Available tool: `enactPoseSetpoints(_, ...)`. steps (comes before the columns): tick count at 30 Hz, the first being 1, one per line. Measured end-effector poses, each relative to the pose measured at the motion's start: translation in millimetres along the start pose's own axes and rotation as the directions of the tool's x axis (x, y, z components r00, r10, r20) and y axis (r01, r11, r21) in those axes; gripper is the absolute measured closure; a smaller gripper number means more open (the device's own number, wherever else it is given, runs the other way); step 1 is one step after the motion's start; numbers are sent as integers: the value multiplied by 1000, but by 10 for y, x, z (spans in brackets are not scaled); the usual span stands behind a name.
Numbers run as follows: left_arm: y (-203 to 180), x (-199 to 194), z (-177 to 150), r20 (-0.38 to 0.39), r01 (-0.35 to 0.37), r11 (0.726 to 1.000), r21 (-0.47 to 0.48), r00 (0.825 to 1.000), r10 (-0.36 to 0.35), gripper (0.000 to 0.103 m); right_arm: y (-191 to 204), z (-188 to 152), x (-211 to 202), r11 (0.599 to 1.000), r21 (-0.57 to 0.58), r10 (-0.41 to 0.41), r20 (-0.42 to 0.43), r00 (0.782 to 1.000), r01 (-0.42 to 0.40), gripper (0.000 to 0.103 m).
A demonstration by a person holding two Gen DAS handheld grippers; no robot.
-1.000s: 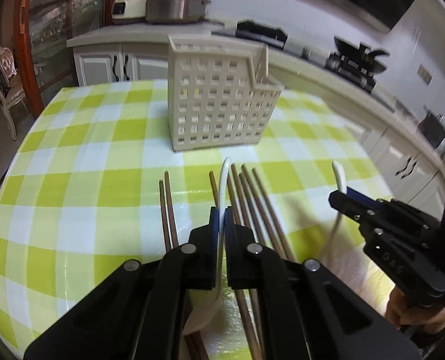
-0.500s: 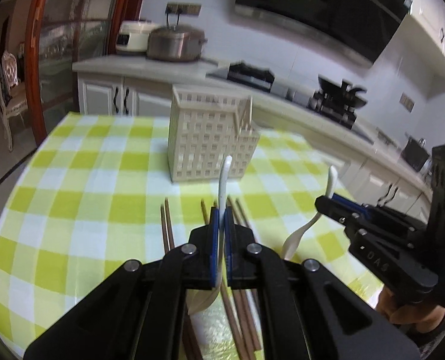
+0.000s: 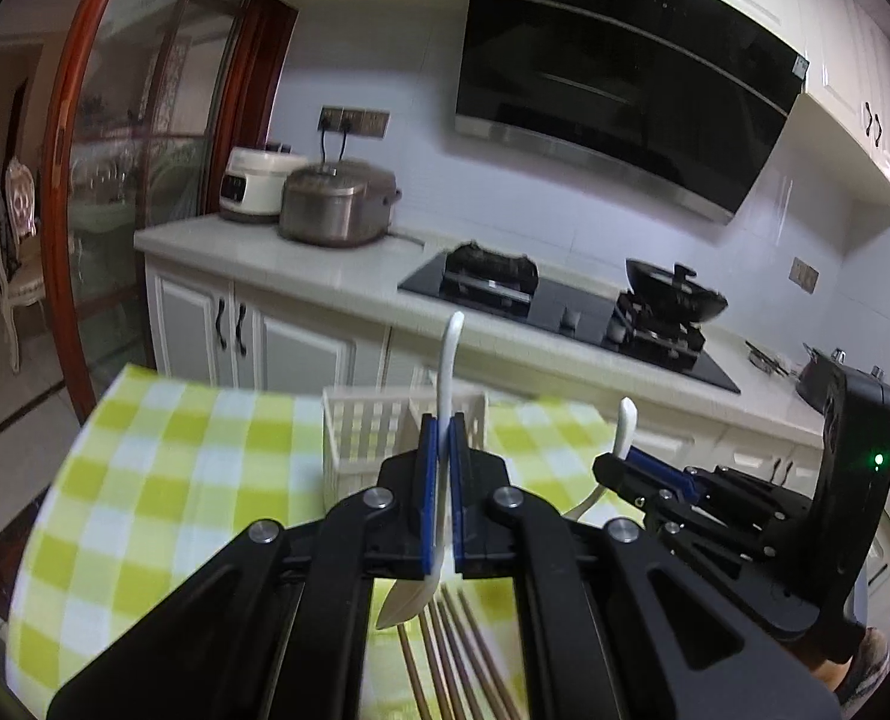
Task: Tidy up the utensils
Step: 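Lift both held spoons and carry them over the white caddy, then open both tools to drop the spoons into the white caddy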
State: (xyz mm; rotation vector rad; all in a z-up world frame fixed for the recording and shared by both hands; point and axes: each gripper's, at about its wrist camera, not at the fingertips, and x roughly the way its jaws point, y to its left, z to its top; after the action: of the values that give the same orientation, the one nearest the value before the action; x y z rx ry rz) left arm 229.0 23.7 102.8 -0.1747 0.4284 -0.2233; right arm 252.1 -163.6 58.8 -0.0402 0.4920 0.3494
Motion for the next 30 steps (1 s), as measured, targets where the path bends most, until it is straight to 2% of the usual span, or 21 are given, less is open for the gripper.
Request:
enactPoseSetpoints(8,-78,252,651,79,1,1000,17,997,-3,99,-18,543,243,999,-14,31,65,997,-30,85)
enactPoseSetpoints(13,-29,487,800,106,18,1000,1,994,-18,99,-58,677,475,999,-5,47,72,996,-47,85)
enactPoseSetpoints(18,123,782,618,129,3,1000,-13,992,-2,99,-82,577,737,998,15,68,57,996,-69,85)
enactPoseSetpoints(24,351,1229,250,53,-35,999,-29,998,37,99,-104,333,1103,998,29,61,-24,998,-60,85)
enactPoseSetpoints(30,475,1375,-26,-15,-47,998,-34,999,47,98,-139,204,1211,997,44,67,-55,996,-65,85)
